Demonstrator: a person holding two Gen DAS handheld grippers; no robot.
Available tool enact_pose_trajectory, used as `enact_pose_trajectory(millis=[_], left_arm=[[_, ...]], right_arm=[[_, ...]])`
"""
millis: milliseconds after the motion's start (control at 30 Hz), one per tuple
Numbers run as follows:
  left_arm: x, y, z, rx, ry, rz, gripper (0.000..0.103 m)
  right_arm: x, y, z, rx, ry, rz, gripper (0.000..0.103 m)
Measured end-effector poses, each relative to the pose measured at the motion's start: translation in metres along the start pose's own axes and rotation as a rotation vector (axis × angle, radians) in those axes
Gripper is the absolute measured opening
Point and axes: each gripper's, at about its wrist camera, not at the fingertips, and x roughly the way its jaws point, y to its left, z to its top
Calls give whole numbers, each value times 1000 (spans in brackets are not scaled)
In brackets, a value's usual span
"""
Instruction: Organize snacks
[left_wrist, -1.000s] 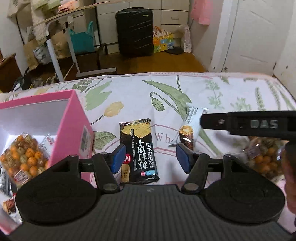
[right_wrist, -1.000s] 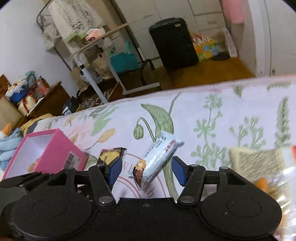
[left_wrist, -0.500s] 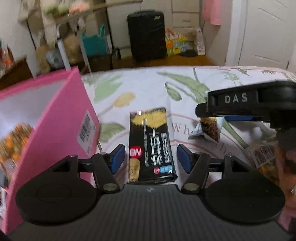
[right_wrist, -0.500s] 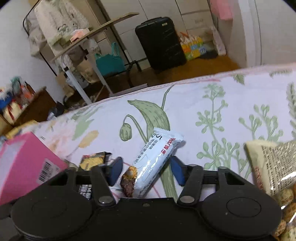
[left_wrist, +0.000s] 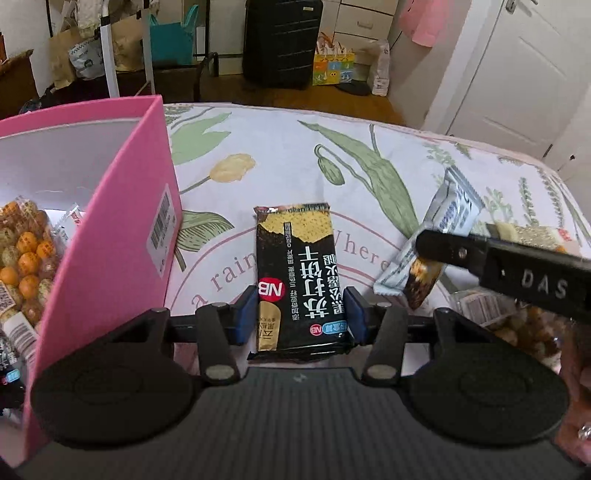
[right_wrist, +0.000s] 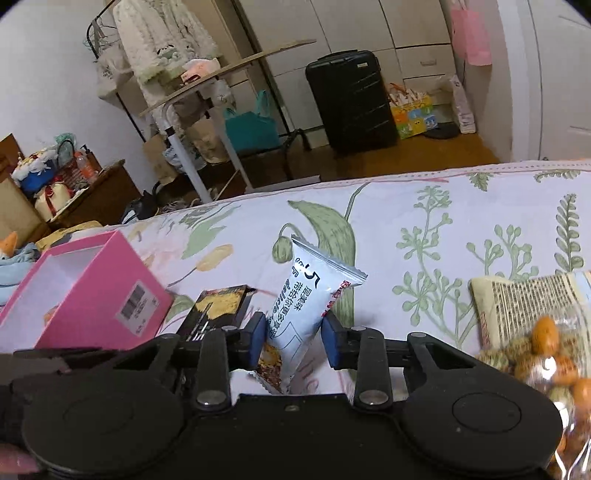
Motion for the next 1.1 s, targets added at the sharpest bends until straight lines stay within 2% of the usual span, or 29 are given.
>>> enact_pose_trajectory(millis=[233, 300, 367, 467, 567, 733, 900, 967, 1100], left_arm=[[-9, 2, 0, -3, 46, -23, 48], [-14, 3, -2, 8, 120, -13, 48], [-20, 4, -5, 33, 199, -30, 48], [-24, 3, -10, 76, 263, -50, 48], [-17, 0, -12, 79, 268, -58, 51], [-7, -9, -21, 127, 255, -25, 55], [-9, -16, -22, 159, 214, 12, 61], [-8, -17, -23, 170, 213, 16, 58], [-16, -16, -21, 167, 218, -32, 51]], right_arm=[[-11, 3, -7, 29, 9, 25, 36], [-16, 5, -6, 24, 59, 10, 36], [-19, 6, -5, 65, 161, -39, 36], [-33, 4, -7, 112, 203, 16, 35], [-40, 5, -11, 91, 234, -26, 35], [-45, -6, -19, 162, 256, 2, 35], [-51, -4, -24, 158, 270, 9, 35], [-55, -4, -24, 160, 264, 3, 35], [-62, -3, -26, 170, 273, 11, 35]])
